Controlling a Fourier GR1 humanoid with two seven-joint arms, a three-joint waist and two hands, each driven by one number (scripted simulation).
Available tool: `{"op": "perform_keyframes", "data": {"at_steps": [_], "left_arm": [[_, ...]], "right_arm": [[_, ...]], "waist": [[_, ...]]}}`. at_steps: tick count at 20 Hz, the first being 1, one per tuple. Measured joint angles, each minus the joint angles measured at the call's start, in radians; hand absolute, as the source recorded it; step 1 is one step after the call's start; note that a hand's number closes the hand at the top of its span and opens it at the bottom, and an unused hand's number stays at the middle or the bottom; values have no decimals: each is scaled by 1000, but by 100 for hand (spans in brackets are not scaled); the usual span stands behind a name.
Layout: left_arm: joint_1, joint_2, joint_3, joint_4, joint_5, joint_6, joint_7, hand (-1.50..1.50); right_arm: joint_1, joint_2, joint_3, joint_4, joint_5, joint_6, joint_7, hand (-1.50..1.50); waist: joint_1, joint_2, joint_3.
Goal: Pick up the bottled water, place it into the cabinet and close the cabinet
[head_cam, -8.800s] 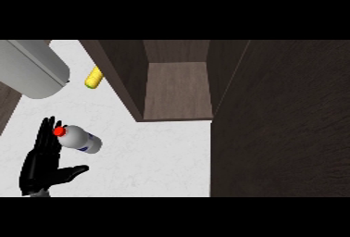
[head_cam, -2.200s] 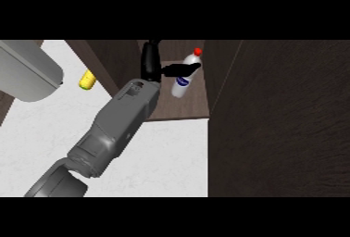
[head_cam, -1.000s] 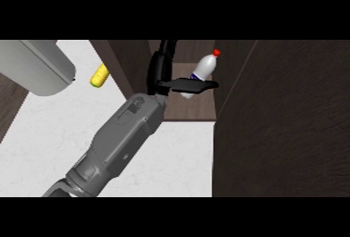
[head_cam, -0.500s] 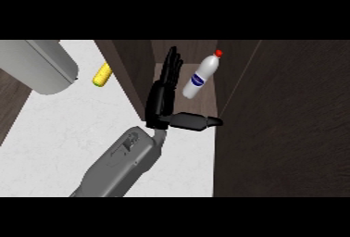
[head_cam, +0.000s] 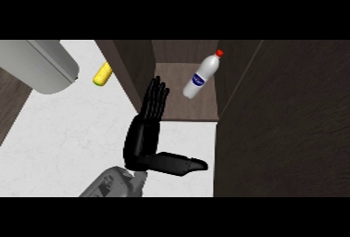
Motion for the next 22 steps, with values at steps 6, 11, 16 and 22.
{"op": "perform_keyframes", "data": {"at_steps": [6, 11, 16, 22], "left_arm": [[150, 74, -23, -151, -16, 4, -9, -150], [255, 141, -10, -267, -10, -8, -17, -150], [351, 210, 11, -346, 1, -33, -33, -150], [451, 266, 41, -410, 17, -71, -77, -150]], "right_arm": [[-24, -41, 119, -2, 19, 53, 44, 150], [-15, -51, 248, -12, 41, 64, 99, 150], [-34, -49, 377, -23, 79, 55, 148, 150], [-89, -1, 536, -54, 216, -15, 225, 150]], "waist": [[-3, 1, 0], [-6, 1, -1], [-8, -1, -3], [-7, -3, -4]]}}
